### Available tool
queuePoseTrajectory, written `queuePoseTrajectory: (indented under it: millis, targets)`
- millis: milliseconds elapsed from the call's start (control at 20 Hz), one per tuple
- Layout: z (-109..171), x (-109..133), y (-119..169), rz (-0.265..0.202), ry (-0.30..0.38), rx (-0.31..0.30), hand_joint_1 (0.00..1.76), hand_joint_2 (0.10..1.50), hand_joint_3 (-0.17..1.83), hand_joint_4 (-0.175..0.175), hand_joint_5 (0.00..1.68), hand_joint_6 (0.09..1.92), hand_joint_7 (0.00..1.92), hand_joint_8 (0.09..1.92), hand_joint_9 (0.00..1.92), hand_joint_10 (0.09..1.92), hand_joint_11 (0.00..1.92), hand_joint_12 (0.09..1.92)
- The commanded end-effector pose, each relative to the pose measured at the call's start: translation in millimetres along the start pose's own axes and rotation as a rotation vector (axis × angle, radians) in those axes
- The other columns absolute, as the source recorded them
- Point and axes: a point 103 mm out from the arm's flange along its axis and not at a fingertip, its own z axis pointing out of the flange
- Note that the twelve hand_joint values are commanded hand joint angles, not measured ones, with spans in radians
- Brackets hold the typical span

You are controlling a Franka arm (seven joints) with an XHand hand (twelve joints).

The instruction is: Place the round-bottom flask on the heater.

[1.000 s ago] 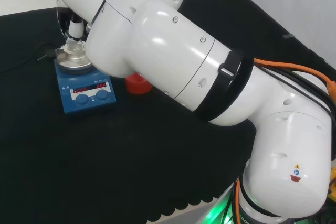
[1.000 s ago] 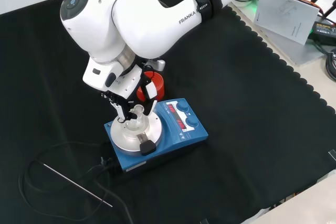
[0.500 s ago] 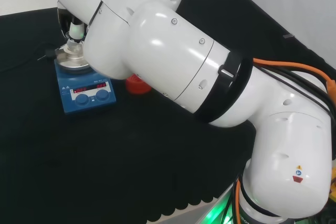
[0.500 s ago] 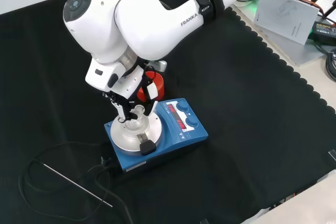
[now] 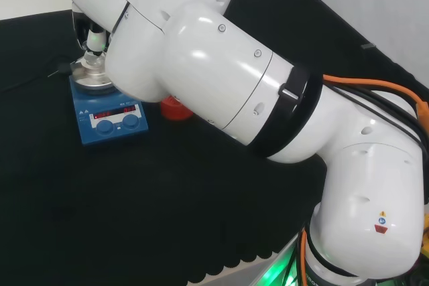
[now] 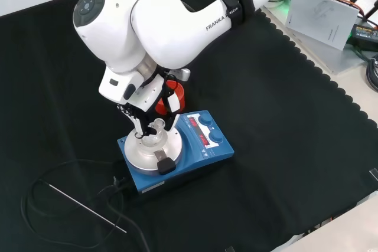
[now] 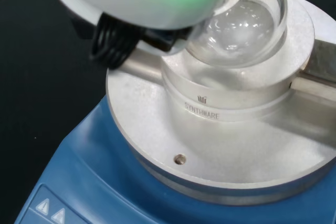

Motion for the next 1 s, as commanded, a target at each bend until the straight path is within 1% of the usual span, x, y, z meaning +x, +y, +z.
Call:
queuePoseTrajectory:
  millis: [50,150,250,300,400,600,750,800,850,900,950,1000]
  targets:
    - [2.2,-3.1,0.2,0.005,0.0,0.019,1.19,0.57,0.84,-0.152,1.25,0.79,1.44,0.75,1.64,0.49,1.55,1.03]
    - [1.4,-5.4,1.2,0.005,0.001,0.024,1.15,0.46,0.91,-0.167,1.1,0.88,1.41,0.77,1.62,0.52,1.54,1.02]
    - [3.8,-15.4,0.7,0.003,0.003,0.022,1.12,0.4,0.96,-0.174,1.01,0.96,1.39,0.8,1.6,0.55,1.53,1.03]
    - [6.1,-22.2,0.1,0.001,0.004,0.022,1.12,0.39,0.97,-0.175,0.99,0.98,1.37,0.81,1.59,0.57,1.53,1.04]
    - [0.6,-8.0,4.4,0.004,-0.007,0.033,1.11,0.38,0.98,-0.175,0.95,1.0,1.35,0.84,1.57,0.59,1.53,1.04]
    - [0.0,-6.1,6.5,-0.001,0.003,0.038,1.08,0.38,0.97,-0.175,0.84,1.07,1.27,0.92,1.54,0.62,1.52,1.04]
    - [0.0,-9.0,7.9,-0.003,0.01,0.04,1.06,0.38,0.96,-0.175,0.74,1.1,1.22,0.97,1.52,0.64,1.51,1.05]
    - [-0.1,-10.5,7.7,-0.005,0.009,0.046,1.05,0.38,0.96,-0.175,0.66,1.12,1.19,0.99,1.51,0.64,1.51,1.05]
    - [-0.1,-11.5,7.4,-0.006,0.005,0.053,1.03,0.37,0.96,-0.175,0.54,1.14,1.16,1.02,1.5,0.65,1.51,1.05]
    - [-0.1,-12.3,7.0,-0.009,0.0,0.065,1.01,0.37,0.95,-0.175,0.4,1.1,1.12,1.04,1.48,0.66,1.51,1.05]
    - [-0.2,-13.4,6.2,-0.01,-0.004,0.072,0.98,0.37,0.94,-0.172,0.26,1.0,1.08,1.06,1.46,0.67,1.49,1.07]
    - [-0.4,-14.6,5.2,-0.01,-0.008,0.076,0.94,0.37,0.93,-0.162,0.17,0.87,1.04,1.08,1.44,0.69,1.48,1.09]
